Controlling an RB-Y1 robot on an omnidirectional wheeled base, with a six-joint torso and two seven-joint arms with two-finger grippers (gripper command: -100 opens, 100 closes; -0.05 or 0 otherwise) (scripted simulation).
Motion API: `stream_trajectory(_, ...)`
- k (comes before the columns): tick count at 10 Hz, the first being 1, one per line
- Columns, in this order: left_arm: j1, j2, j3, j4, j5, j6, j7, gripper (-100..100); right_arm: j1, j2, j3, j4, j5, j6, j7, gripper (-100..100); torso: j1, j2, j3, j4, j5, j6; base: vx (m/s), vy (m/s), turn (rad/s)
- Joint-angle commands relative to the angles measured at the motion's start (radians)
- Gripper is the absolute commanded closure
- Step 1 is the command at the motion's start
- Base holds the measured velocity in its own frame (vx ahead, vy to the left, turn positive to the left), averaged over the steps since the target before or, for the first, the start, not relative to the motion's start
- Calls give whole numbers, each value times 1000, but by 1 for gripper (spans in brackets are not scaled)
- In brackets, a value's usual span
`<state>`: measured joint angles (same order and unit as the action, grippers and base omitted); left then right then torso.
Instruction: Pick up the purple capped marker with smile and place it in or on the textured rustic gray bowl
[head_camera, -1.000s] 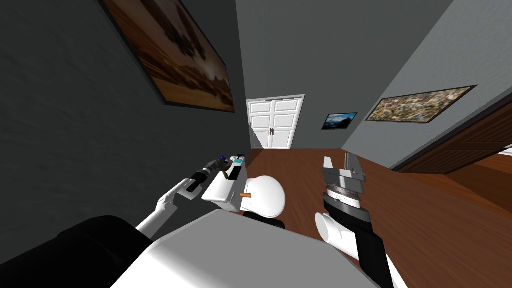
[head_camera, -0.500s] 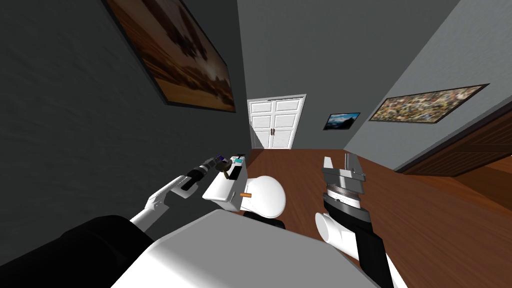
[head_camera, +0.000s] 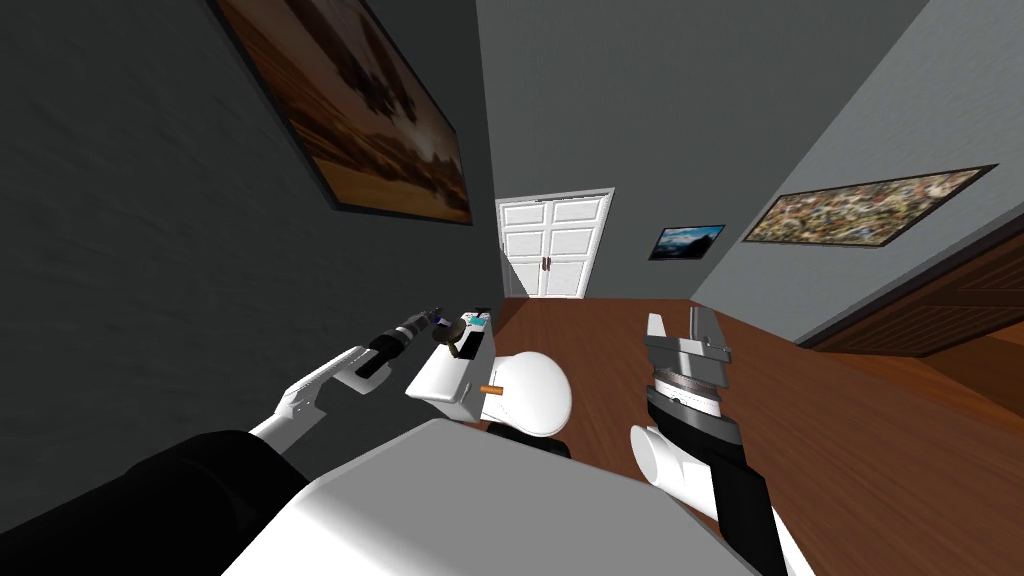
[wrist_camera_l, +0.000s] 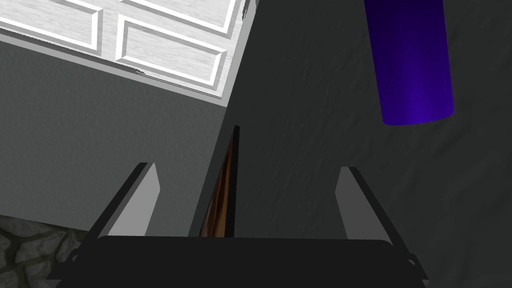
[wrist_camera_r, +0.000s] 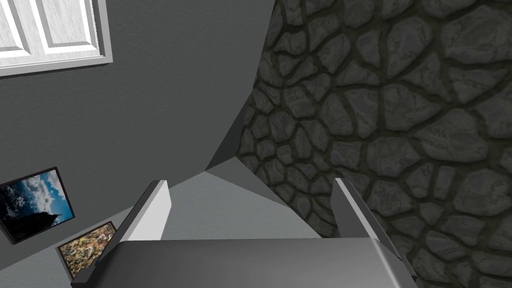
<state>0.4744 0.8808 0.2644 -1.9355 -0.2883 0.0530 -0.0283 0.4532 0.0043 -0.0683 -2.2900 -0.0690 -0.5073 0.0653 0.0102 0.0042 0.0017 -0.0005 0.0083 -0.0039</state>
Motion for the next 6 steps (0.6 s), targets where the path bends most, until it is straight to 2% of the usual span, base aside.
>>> stream_trajectory(1, 0, 0, 0, 0, 0, 0, 0, 0, 0, 0, 0, 0, 0, 0, 0, 0, 0, 0, 0, 0, 0, 0, 0, 0, 0)
stream_trajectory(6, 0, 0, 0, 0, 0, 0, 0, 0, 0, 0, 0, 0, 0, 0, 0, 0, 0, 0, 0, 0, 0, 0, 0, 0, 0)
